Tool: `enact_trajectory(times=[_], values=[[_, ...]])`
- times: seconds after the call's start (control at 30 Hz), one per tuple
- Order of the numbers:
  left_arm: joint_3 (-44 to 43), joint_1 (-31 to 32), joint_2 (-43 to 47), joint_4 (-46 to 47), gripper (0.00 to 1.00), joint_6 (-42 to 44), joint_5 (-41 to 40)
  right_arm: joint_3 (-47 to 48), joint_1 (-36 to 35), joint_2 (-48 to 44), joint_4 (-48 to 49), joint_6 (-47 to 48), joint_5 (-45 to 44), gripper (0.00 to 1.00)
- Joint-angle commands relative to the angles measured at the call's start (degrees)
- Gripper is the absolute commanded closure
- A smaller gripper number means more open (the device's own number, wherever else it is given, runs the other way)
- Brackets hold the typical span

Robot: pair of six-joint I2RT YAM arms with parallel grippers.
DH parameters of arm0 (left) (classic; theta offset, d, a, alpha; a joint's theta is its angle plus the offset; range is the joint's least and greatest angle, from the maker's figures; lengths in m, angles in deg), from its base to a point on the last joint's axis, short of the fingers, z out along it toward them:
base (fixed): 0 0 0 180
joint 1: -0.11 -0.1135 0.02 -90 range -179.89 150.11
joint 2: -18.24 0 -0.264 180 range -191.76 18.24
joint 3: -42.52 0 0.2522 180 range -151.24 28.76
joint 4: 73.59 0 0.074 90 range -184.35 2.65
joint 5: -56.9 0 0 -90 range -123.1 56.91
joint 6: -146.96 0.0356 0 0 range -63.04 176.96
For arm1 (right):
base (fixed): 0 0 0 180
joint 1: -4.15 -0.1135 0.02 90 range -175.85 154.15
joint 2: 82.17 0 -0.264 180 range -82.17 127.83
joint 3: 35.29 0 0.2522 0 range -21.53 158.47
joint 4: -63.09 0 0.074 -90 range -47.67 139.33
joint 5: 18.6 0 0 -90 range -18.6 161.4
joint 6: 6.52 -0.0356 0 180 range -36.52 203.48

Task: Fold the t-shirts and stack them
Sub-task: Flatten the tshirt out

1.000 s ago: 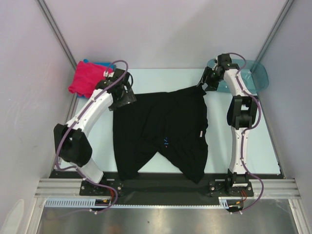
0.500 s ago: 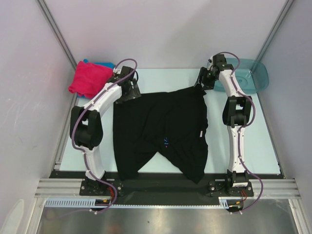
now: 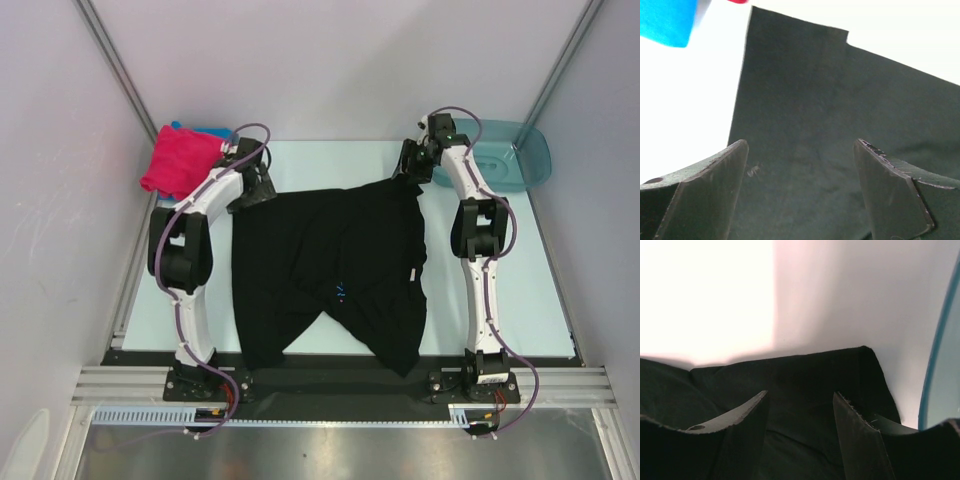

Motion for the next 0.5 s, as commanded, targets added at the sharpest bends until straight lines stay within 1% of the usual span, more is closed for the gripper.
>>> enact_trajectory(times=[0.0,0.13,0.23,0.33,0.4,0.47], values=[[-1.67,-2.60,-1.54,2.84,0.08,0.83,-0.65,2.95,1.13,1.51,-0.06,2.13,-5.67,0.40],[-4.57,-3.31,-3.75,2.66,0.08,2.24,0.13,3.57,1.22,-1.21,-0.77,3.28,-11.47,0.40],[-4.23,-4.10,-3.58,5.73,0.08,2.07,3.64,3.84,1.22,-2.97,-1.65,4.24,-16.57,0.41],[-4.31,-4.54,-3.48,9.51,0.09,1.71,7.95,4.01,0.96,-3.33,-2.08,4.69,-19.74,0.40],[-4.75,-4.62,-3.84,9.96,0.09,1.80,8.74,4.01,0.61,-3.15,-2.35,5.21,-22.98,0.40],[-5.10,-4.71,-4.45,10.40,0.09,1.63,9.19,4.45,-0.01,-2.36,-2.44,5.21,-24.22,0.40]])
